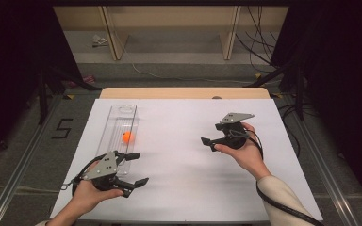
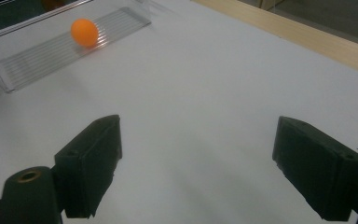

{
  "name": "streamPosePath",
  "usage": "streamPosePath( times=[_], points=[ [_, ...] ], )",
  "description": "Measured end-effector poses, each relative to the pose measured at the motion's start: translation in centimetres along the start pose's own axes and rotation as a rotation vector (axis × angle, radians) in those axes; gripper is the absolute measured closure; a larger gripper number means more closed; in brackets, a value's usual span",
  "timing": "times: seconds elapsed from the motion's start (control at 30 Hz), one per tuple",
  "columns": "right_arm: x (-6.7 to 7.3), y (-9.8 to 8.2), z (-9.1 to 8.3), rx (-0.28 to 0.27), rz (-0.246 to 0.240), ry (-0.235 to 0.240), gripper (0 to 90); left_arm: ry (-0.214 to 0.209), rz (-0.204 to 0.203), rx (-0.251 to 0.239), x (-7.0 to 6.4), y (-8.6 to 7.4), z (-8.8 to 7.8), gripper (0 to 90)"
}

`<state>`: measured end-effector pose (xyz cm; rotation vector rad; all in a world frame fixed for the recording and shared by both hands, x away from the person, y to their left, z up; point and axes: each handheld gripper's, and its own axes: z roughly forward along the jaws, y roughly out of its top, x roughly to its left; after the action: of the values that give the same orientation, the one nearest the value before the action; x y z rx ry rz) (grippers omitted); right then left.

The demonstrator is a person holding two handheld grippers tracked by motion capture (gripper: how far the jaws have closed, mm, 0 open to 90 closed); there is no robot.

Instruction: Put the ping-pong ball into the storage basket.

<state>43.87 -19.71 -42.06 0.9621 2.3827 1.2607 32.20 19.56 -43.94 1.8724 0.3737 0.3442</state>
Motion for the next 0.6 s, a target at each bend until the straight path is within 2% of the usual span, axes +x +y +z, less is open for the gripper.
streamPosePath(
  times=[0.6],
  points=[
    [-0.2, -1.4, -2.1, -0.007, 0.009, -0.017, 16.5, 0.001, 0.001, 0.000, 0.0, 0.0, 0.0, 16.0]
  ],
)
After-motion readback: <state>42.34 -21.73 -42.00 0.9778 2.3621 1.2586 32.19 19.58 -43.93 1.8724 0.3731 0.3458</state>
